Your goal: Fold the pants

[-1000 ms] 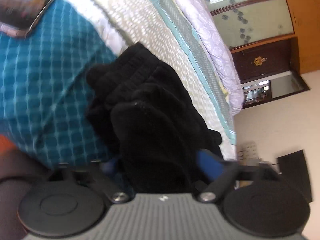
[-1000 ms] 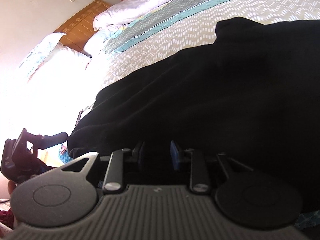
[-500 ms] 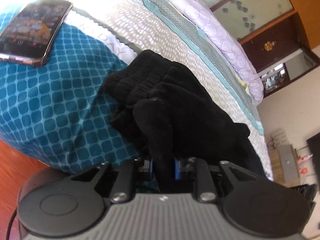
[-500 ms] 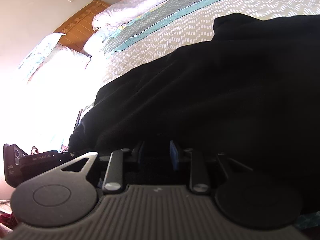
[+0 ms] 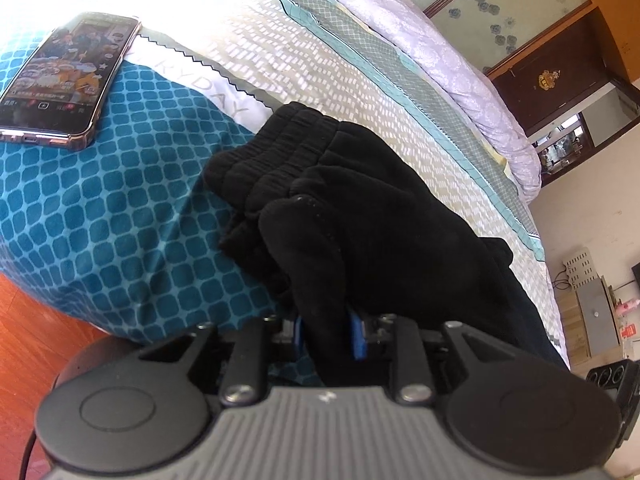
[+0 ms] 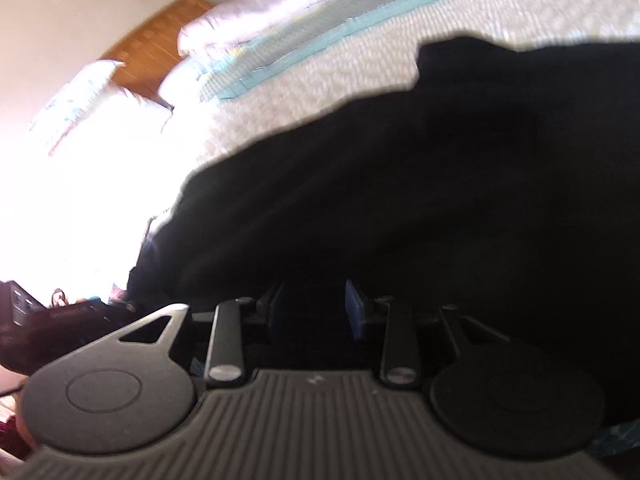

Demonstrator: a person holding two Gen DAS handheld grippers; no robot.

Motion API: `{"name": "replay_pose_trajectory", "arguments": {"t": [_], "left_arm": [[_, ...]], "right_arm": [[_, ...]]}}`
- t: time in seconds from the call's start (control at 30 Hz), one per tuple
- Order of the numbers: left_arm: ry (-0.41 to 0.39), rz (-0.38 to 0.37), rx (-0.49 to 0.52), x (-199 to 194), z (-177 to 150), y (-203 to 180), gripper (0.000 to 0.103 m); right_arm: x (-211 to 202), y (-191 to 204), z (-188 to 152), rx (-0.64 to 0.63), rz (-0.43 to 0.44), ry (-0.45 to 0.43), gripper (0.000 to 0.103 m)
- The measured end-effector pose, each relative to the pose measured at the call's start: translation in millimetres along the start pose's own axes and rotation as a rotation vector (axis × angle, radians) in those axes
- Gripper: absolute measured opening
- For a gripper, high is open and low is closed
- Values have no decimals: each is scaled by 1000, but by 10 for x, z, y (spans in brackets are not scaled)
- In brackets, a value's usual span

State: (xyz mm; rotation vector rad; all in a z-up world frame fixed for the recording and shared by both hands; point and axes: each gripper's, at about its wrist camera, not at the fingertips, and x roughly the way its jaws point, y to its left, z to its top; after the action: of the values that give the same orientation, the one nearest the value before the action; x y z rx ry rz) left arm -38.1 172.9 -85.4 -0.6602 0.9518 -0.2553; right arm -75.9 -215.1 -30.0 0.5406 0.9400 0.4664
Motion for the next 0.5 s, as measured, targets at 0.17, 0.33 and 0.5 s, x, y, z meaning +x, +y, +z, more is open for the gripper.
{"name": "replay_pose_trajectory", "arguments": {"t": [0.17,0.33,0.5], "left_arm": [[1,4,-1,9,1,-6,23],[5,4,-5,10,6,5,23],[6,3,-9,5,7,12,24]], "right_arm": [[-20,-24,-9,16,13,2,37],[-44,-44,-1,28,19,3,37],[-38,-17,-8,39,22,0,37]]}}
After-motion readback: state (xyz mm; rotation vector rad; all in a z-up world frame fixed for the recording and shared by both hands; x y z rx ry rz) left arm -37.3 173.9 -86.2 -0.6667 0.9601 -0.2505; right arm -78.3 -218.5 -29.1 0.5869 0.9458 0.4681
